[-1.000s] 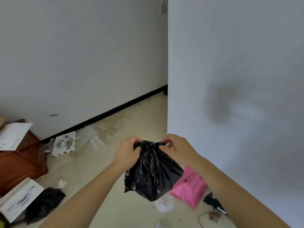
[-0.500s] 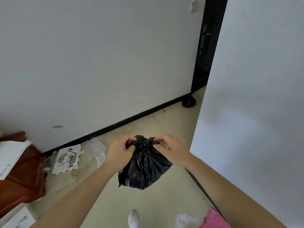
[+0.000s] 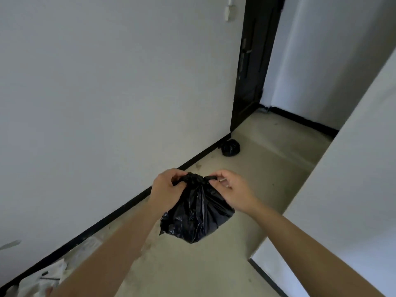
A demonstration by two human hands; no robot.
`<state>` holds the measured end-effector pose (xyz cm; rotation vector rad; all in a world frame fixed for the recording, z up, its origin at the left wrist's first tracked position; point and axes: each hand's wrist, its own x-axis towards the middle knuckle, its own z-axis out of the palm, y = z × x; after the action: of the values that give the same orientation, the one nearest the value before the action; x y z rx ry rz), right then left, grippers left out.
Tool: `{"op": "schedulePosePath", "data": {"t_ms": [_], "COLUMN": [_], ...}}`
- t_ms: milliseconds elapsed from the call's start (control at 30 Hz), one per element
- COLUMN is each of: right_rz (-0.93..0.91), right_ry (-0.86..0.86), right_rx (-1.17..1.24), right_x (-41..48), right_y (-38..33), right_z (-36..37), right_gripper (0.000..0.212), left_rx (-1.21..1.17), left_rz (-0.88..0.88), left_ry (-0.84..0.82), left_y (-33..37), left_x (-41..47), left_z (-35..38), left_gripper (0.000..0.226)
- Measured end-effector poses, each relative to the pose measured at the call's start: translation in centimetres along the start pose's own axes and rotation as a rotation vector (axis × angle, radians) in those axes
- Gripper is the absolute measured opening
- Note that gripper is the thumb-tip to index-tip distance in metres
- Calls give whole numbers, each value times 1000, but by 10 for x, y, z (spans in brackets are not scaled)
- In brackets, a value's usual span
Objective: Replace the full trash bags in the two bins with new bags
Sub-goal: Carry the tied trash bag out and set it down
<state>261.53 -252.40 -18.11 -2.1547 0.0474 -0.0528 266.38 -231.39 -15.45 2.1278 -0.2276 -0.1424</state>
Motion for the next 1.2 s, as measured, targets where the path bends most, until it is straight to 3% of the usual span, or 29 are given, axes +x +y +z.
{"op": "schedulePosePath", "data": {"t_ms": [333,500,600,867,1200], "right_rz": [87,111,93,102,336], "right_ry": [163,158,149,136,47], "right_rx": [88,108,86,70,-11], "right_x": [240,383,465,623,790], "right_y": [78,116,118,142,241], "right_z": [-36,-67,-88,-127,-145], "right_gripper": [13,8,16,15,14], "left_rx": [-131,-180,-203,-242,-218], "left_rz": [-22,-98,-86,-112,-207], "left_ry": [-98,-118,-106,-108,-362], "left_y": [-1,10,25,34,-30], "left_x": [280,422,500,660,877], "left_z": [49,70,65,82,168], "left_gripper": [19,21,21,17,21]}}
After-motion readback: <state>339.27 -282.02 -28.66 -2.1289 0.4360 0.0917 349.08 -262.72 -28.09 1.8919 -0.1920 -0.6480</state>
